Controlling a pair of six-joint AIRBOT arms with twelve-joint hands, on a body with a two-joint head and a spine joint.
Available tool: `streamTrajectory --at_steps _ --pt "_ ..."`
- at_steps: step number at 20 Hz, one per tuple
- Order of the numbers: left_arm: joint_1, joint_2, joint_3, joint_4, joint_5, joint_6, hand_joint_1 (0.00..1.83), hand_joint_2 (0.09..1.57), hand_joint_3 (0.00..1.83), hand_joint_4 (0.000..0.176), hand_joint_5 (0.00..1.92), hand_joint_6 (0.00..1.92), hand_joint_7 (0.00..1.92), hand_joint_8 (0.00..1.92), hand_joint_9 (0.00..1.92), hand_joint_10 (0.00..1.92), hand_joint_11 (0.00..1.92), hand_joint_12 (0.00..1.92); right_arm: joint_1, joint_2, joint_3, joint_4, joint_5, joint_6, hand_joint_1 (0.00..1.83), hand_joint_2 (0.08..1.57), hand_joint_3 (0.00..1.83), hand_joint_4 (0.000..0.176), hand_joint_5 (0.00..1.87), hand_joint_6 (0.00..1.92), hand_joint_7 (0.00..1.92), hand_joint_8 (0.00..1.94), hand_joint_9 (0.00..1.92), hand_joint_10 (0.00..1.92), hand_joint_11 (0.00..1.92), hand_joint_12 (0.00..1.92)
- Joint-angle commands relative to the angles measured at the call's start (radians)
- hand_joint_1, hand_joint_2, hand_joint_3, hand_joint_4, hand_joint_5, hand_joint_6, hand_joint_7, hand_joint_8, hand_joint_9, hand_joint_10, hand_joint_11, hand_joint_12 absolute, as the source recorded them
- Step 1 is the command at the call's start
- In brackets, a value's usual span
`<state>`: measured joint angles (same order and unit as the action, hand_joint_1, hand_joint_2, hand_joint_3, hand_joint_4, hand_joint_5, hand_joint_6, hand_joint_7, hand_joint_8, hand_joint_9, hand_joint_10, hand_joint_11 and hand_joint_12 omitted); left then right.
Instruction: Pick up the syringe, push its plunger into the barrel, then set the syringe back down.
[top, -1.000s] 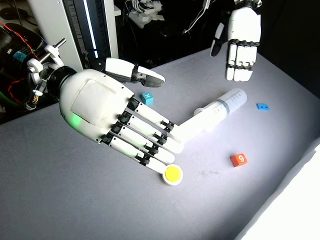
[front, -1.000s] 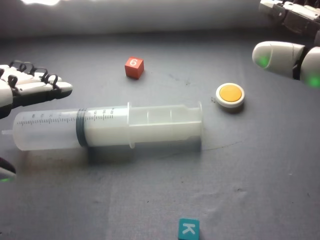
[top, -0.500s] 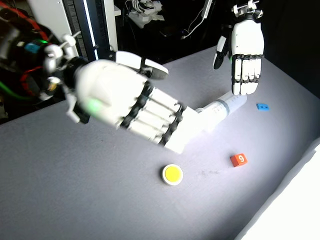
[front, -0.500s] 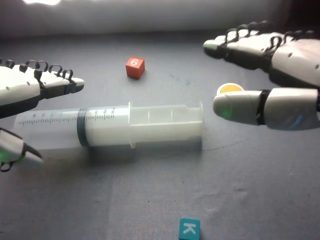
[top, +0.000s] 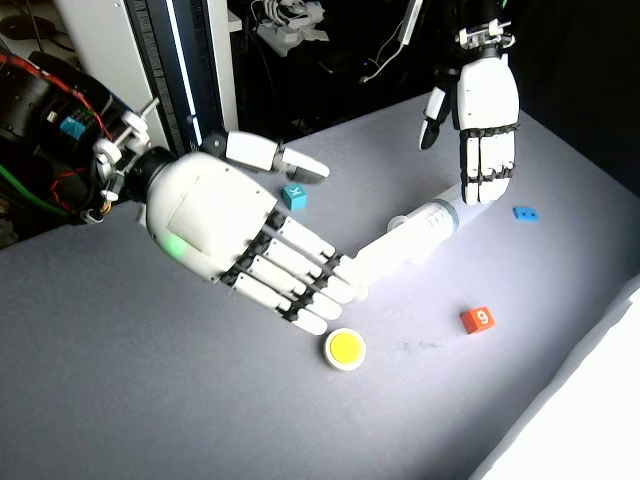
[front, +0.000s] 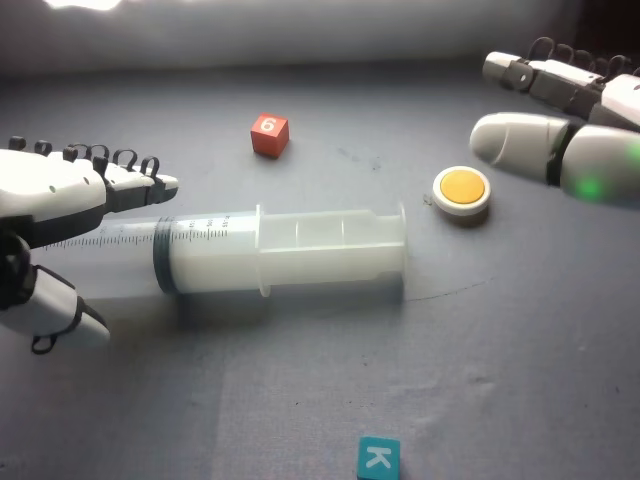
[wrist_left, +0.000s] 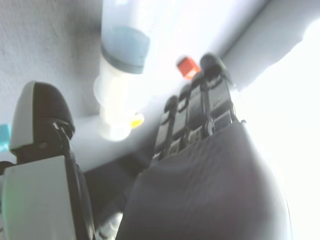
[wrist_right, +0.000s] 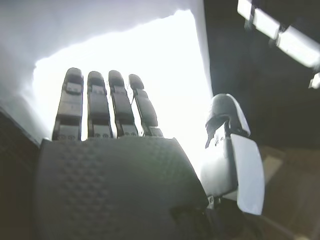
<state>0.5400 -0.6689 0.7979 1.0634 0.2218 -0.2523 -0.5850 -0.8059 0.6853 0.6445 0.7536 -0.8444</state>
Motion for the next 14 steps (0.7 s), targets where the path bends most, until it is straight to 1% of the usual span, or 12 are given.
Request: streamTrajectory --at_steps 1,2,3,5,7,8,10,11,13,14 --pt "-0.01 -0.008 0.006 0.015 0.008 0.0 1.09 1.0 0.0 0.0 0.0 0.0 0.0 0.0 0.02 0.0 0.0 0.37 0.004 0.004 -0.002 -0.021 0.152 0.061 0.0 1.16 0.0 0.0 0.08 0.0 0.05 0.0 0.0 0.0 0.0 0.0" --pt "-0.01 -0.013 0.007 0.011 0.02 0.0 1.08 1.0 0.0 0.0 0.0 0.0 0.0 0.0 0.02 0.0 0.0 0.41 0.002 0.0 -0.002 -0.007 0.162 0.086 0.0 1.16 0.0 0.0 0.07 0.0 0.04 0.0 0.0 0.0 0.0 0.0" --pt "-0.011 -0.027 0.01 0.004 0.049 -0.003 1.08 1.01 0.0 0.0 0.0 0.0 0.0 0.0 0.01 0.0 0.0 0.38 -0.003 -0.016 -0.002 0.027 0.214 0.14 0.0 1.17 0.0 0.0 0.07 0.0 0.05 0.0 0.0 0.0 0.0 0.0" --pt "-0.019 -0.051 0.018 -0.02 0.096 -0.004 1.09 1.0 0.0 0.0 0.0 0.0 0.0 0.0 0.02 0.01 0.0 0.38 -0.018 -0.031 -0.003 0.04 0.288 0.218 0.0 1.16 0.0 0.0 0.06 0.0 0.04 0.0 0.0 0.0 0.0 0.0" --pt "-0.023 -0.071 0.028 -0.034 0.13 -0.008 1.08 1.0 0.0 0.0 0.0 0.0 0.0 0.0 0.02 0.01 0.0 0.4 -0.035 -0.031 -0.007 0.041 0.29 0.308 0.0 1.16 0.0 0.0 0.06 0.0 0.04 0.0 0.0 0.0 0.0 0.0" --pt "-0.026 -0.087 0.039 -0.034 0.147 -0.014 1.06 1.0 0.0 0.0 0.0 0.0 0.0 0.0 0.02 0.0 0.0 0.41 -0.051 -0.031 -0.013 0.041 0.3 0.338 0.0 1.16 0.0 0.0 0.05 0.0 0.03 0.0 0.0 0.0 0.0 0.0" --pt "-0.037 -0.113 0.057 -0.034 0.167 -0.016 1.06 1.0 0.0 0.0 0.0 0.0 0.0 0.0 0.03 0.0 0.0 0.46 -0.075 -0.031 -0.022 0.041 0.326 0.347 0.0 1.17 0.0 0.0 0.04 0.0 0.03 0.0 0.0 0.0 0.0 0.0" --pt "-0.04 -0.126 0.066 -0.034 0.176 -0.017 1.06 1.01 0.0 0.0 0.0 0.0 0.0 0.0 0.02 0.0 0.0 0.44 -0.082 -0.031 -0.026 0.041 0.336 0.36 0.0 1.17 0.0 0.0 0.05 0.0 0.03 0.0 0.0 0.0 0.0 0.0" --pt "-0.042 -0.151 0.086 -0.033 0.199 -0.018 1.06 1.0 0.0 0.0 0.0 0.0 0.0 0.0 0.04 0.0 0.0 0.53 -0.097 -0.031 -0.028 0.035 0.366 0.402 0.0 1.16 0.0 0.0 0.02 0.0 0.01 0.0 0.0 0.0 0.0 0.0" --pt "-0.043 -0.164 0.096 -0.033 0.201 -0.018 1.06 1.0 0.0 0.0 0.0 0.0 0.0 0.0 0.03 0.01 0.0 0.48 -0.104 -0.032 -0.028 0.026 0.384 0.428 0.0 1.17 0.0 0.0 0.02 0.0 0.01 0.0 0.0 0.0 0.0 0.0"
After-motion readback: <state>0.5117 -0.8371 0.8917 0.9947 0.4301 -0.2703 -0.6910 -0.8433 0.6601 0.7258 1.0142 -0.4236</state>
